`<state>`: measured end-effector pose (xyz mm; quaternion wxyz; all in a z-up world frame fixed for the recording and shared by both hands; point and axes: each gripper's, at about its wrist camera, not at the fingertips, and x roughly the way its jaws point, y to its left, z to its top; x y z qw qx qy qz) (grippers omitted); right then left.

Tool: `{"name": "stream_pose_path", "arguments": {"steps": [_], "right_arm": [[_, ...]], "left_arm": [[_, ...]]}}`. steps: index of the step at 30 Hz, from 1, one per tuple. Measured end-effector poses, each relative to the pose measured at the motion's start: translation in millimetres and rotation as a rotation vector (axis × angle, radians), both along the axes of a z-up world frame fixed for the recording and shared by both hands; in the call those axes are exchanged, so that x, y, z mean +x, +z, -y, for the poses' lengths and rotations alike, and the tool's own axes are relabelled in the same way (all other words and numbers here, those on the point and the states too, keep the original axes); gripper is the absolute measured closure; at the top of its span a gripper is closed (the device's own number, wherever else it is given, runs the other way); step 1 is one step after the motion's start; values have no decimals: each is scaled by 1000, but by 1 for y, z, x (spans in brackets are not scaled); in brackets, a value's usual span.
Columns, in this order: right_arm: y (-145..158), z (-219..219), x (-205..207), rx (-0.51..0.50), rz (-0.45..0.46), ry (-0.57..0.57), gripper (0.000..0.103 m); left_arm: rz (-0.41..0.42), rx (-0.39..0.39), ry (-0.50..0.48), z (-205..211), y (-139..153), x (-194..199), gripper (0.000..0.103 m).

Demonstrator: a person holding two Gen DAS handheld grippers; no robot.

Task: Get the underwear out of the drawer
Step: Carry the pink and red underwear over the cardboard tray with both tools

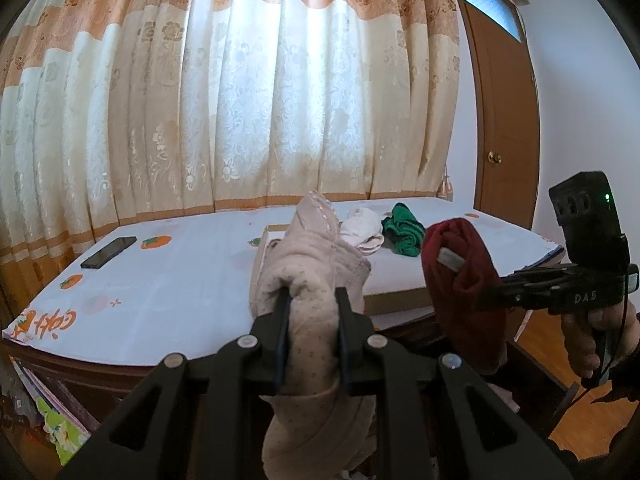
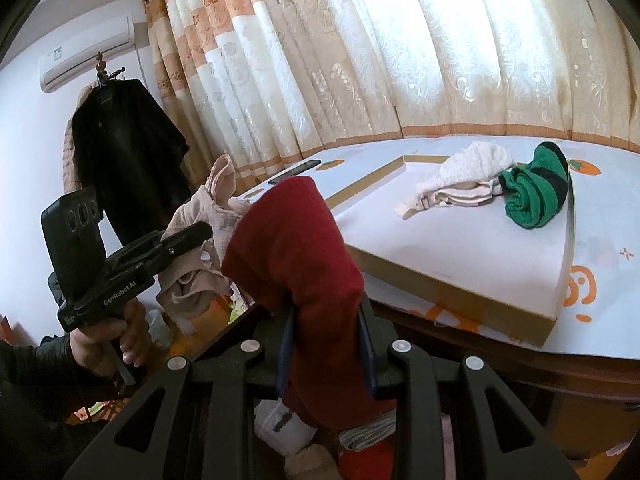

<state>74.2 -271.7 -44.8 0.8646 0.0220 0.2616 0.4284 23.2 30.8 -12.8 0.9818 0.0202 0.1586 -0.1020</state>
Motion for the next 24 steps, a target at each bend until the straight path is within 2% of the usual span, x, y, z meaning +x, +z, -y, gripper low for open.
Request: {"name": "stream_pose_path", "arguments": {"steps": [9,24], "right_arm": [[14,-9,7,9,9,1,73],[26,-14,33,19,-21,-30,73]], "left_arm": [[27,17,-11,3,18,14,85],[11,14,-15,4,28,46,85]]}}
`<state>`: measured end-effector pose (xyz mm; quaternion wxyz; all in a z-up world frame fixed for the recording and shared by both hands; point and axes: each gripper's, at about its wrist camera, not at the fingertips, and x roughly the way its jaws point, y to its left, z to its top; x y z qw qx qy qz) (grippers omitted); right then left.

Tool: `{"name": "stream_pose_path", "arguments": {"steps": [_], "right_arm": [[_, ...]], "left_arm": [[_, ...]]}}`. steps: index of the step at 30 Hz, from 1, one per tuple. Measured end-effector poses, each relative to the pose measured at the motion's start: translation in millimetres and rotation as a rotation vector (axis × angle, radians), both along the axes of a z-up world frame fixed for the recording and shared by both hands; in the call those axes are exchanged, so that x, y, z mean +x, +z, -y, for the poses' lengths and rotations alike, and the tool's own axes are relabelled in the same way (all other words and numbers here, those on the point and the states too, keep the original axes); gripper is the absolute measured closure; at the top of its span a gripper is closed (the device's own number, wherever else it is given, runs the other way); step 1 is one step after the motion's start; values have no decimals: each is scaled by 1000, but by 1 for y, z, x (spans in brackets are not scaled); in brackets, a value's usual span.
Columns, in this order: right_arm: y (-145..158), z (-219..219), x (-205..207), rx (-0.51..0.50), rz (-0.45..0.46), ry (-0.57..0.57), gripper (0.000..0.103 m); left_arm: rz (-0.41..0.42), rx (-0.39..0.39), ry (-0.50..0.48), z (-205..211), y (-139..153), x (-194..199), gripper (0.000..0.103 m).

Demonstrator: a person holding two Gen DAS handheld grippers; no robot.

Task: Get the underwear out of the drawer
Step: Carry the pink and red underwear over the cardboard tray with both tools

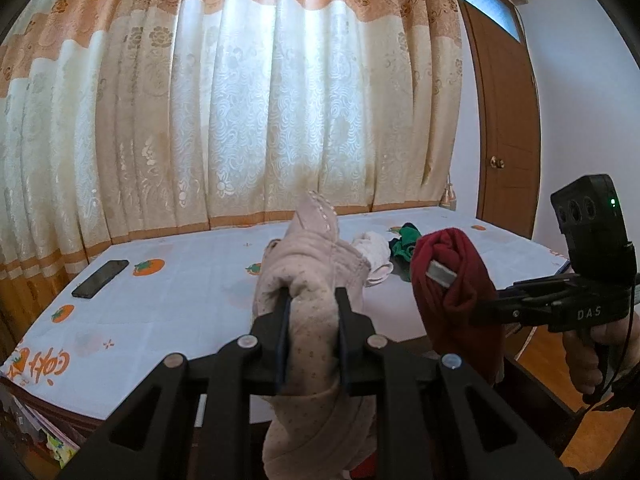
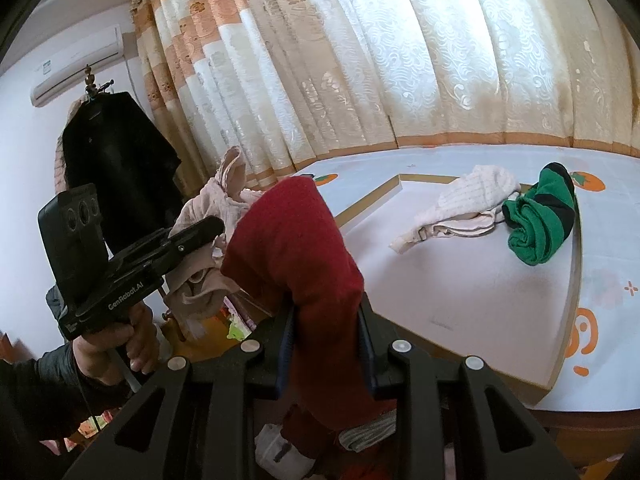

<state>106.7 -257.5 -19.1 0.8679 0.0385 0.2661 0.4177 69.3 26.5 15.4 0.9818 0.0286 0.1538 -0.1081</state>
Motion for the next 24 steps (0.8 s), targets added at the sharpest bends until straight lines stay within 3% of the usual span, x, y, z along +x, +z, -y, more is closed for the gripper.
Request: {"name": "stream_pose_path", "arguments": {"steps": [24], "right_arm": [[22,-13,37,38,-28,-34,73]], "left_arm": [[-30,-5,-10,1,12,49,85]]}}
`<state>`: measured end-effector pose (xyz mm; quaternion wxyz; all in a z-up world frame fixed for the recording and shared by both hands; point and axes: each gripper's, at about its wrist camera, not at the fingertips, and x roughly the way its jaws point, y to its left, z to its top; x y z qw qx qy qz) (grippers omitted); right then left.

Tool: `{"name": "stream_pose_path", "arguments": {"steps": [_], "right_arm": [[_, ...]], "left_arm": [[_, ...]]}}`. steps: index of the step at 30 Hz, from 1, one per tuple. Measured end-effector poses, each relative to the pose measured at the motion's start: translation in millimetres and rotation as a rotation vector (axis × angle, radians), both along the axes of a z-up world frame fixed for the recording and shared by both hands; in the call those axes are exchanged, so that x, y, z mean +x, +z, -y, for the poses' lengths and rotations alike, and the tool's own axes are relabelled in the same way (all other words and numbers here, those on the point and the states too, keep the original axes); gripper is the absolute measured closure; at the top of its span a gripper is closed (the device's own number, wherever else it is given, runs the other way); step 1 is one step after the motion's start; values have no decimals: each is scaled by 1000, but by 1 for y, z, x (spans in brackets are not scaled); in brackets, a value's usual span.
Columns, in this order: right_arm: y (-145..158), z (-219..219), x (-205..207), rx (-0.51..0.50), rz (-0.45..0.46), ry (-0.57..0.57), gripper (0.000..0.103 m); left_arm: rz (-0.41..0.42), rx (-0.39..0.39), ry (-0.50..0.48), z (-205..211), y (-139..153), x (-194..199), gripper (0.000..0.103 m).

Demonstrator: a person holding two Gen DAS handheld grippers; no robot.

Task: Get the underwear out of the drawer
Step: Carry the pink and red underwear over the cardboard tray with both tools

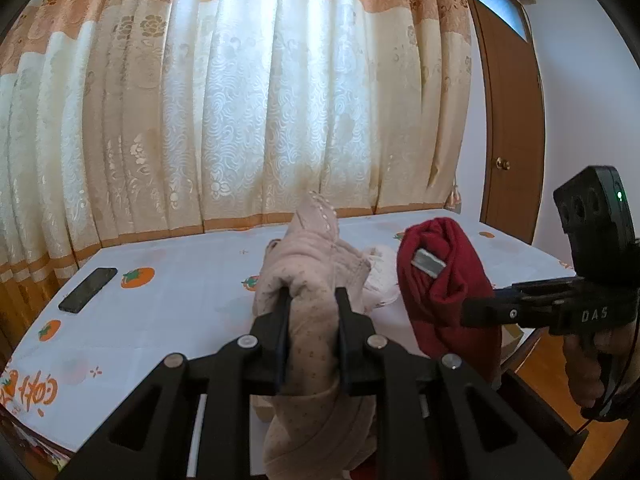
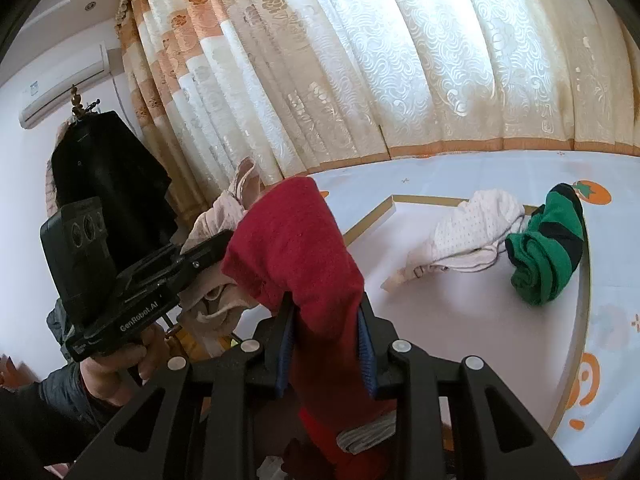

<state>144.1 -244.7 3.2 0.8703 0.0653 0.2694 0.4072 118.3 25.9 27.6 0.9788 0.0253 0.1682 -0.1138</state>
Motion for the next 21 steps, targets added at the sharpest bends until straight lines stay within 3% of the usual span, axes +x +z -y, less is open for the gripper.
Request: {"name": "stream_pose_path", "arguments": {"steps": [21], "right_arm": [[15,-12,65,48,-97,-92,73]], "left_arm": [[-47,-10,22,0,7,62,85]]}}
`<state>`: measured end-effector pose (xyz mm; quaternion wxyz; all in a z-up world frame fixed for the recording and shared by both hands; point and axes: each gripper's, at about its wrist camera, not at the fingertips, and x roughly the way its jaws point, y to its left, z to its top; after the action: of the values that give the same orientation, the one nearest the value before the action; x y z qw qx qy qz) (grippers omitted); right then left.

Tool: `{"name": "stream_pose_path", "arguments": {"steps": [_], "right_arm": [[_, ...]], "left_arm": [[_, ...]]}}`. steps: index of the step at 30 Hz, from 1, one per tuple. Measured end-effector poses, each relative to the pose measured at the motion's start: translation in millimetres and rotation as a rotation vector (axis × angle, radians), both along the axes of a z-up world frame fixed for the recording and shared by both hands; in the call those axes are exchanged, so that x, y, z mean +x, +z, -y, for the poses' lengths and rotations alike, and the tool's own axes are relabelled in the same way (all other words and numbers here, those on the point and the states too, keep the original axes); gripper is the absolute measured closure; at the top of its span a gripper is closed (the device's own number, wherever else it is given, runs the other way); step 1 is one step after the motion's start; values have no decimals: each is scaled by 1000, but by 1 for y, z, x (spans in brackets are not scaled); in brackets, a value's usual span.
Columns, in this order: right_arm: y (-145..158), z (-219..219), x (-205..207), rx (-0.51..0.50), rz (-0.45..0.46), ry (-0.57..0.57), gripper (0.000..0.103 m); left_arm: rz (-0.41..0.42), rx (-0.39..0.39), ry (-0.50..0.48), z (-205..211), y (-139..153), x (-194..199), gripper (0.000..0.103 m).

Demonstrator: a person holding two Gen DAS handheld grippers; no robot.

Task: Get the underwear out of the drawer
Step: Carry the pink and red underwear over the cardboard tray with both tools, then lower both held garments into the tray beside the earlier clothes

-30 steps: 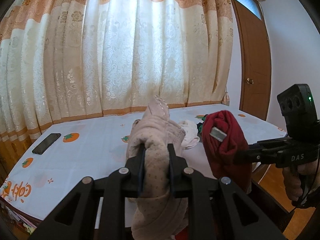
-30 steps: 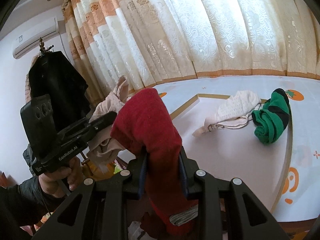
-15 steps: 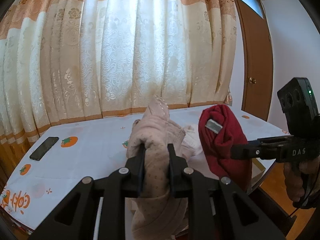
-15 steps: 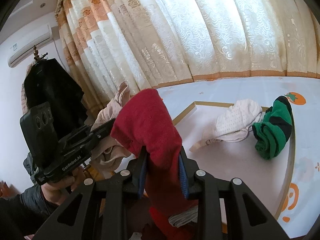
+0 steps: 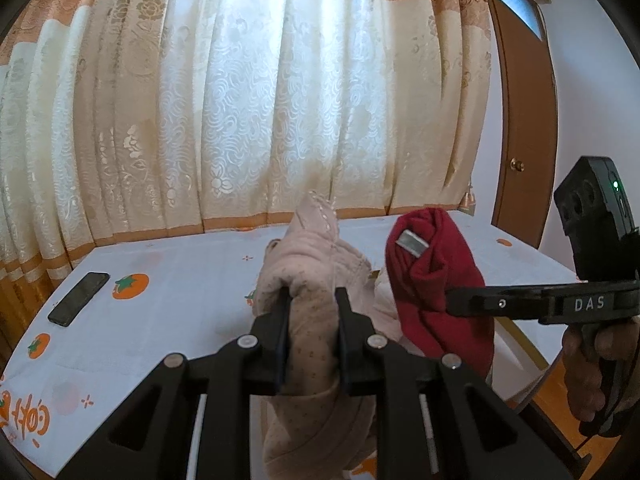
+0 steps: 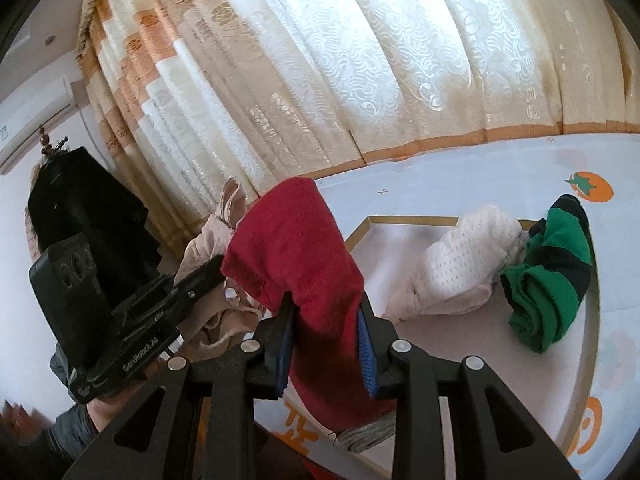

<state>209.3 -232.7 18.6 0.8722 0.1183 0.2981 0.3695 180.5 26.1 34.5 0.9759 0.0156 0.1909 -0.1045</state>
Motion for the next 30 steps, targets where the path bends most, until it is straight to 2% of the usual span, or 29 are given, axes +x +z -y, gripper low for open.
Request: {"name": "stream_pose_path", "arguments": {"steps": [11,30], "right_arm": [[4,-15,37,-7,-36,-46,72],[-8,-24,102,10,-141,-126,72]], "left_arm": [[-78,-17,18,-6,-7,44,85],[-217,-65,10,-3,-20,108,85]]}}
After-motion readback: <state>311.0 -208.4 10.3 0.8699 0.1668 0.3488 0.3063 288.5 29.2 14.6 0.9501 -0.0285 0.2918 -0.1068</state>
